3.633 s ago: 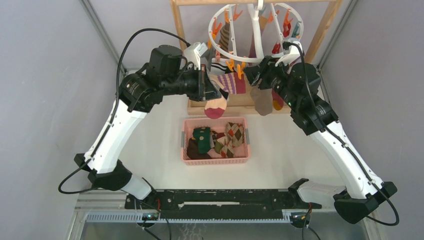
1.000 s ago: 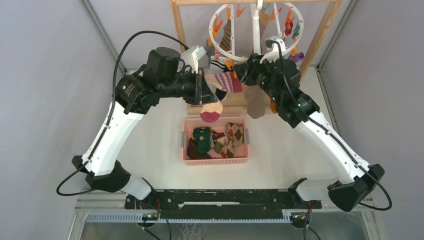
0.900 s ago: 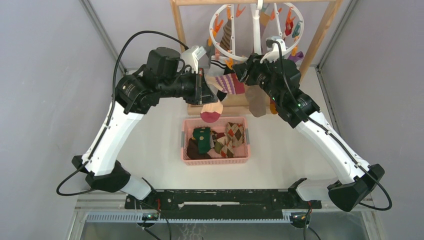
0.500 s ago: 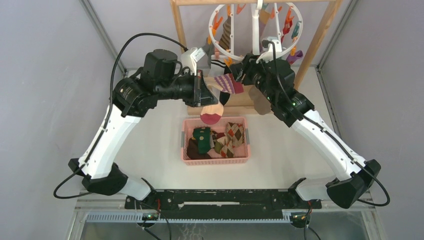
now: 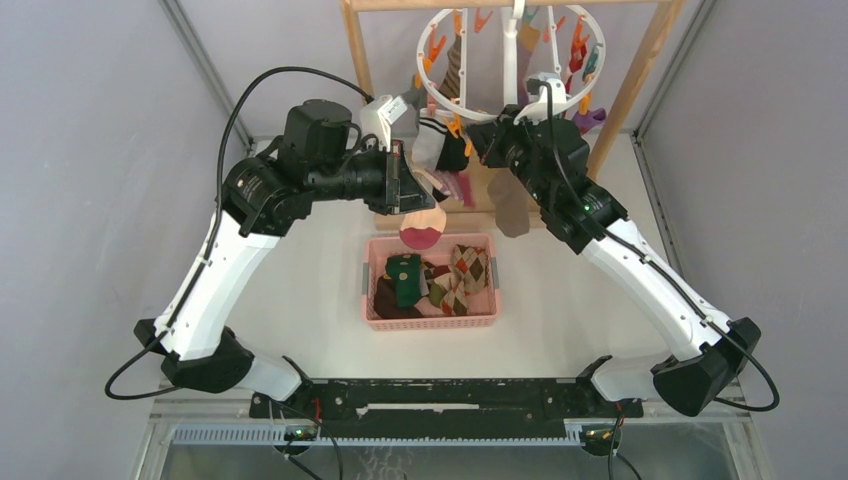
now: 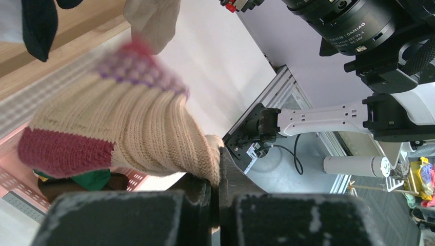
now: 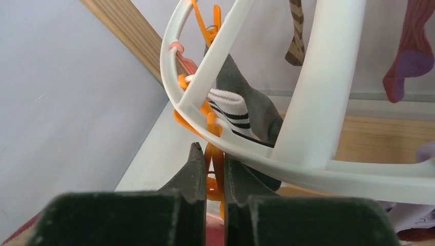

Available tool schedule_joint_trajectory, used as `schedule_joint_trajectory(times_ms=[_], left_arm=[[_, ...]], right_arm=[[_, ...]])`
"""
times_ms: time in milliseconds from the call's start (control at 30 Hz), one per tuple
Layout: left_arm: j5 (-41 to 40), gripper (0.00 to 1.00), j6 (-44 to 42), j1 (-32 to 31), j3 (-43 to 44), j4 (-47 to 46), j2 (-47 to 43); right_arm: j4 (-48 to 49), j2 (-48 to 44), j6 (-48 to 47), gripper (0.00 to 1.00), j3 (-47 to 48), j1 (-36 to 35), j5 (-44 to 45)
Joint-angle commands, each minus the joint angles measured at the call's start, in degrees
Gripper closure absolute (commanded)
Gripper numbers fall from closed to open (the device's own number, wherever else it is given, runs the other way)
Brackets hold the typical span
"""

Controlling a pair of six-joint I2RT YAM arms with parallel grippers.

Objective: Remove the socks clipped to the hanger
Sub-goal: Remove the sock from the hanger, then place the sock in the bin.

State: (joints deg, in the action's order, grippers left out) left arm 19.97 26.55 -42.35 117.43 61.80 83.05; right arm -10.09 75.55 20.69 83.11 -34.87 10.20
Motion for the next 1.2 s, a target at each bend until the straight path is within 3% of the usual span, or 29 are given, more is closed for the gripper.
schedule_joint_trajectory(times_ms=[0, 267, 333, 467, 633, 1033, 1167], left_arm=[[0.9, 1.0, -0.4, 0.2, -0.5, -1.9, -1.4], [0.4, 1.0, -0.5, 0.2, -0.6, -1.2, -1.8], [0.3, 1.0, -0.5, 0.2, -0.8, -1.1, -1.8], [0.2, 1.0, -0.3, 0.2, -0.9, -1.2, -1.8], [0.3, 1.0, -0.1, 0.2, -1.3, -1.3, -1.5], [0.4, 1.0, -0.1, 0.2, -1.1, -1.8, -0.9], [0.7, 1.0, -0.1, 0.2, -1.8, -2.2, -0.9]], right_arm=[[2.3, -1.1, 0.3, 0.99, 2.7, 0.7, 0.0], [2.1, -1.4, 1.2, 0.98, 2.2, 1.5, -1.0], [2.1, -1.5, 1.8, 0.91, 1.9, 1.7, -1.6], [1.8, -1.7, 2.2, 0.87, 1.5, 1.9, -2.7], [1.2, -2.5, 2.6, 0.55, 0.9, 2.2, -3.8], [-3.4, -6.4, 3.9, 0.35, -1.3, 2.8, -7.2], [-6.3, -9.0, 4.3, 0.33, -3.5, 3.0, -8.2]])
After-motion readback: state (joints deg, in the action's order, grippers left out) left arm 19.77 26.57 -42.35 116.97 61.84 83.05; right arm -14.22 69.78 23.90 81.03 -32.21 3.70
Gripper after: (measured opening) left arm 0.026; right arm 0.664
